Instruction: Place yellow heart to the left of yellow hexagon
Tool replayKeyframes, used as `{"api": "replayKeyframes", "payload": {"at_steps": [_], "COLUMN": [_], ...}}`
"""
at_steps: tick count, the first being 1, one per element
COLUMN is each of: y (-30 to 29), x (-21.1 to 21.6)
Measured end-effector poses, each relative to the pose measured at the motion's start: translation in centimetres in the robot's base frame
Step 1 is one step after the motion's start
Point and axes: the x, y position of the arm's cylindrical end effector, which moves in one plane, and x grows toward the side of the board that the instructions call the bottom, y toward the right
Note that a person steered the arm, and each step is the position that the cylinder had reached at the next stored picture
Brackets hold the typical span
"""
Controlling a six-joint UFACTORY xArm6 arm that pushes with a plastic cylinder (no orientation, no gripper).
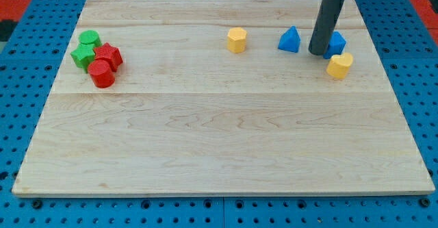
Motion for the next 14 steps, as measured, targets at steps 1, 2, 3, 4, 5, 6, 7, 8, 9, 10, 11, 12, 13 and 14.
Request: {"api": "replayKeyframes", "payload": {"at_steps": [1,2,3,4,5,6,7,8,9,10,11,12,13,14], "y": [-2.2,-5.1,-3.8,2.4,8.0,6.8,0.0,-5.9,-5.9,-12.3,-16.9,-19.8,-20.4,-19.1], "x": [1.6,4.4,9.7,9.8,5.7,2.5,6.2,8.1,9.6,9.6,12.0,11.8,10.0,10.5]}}
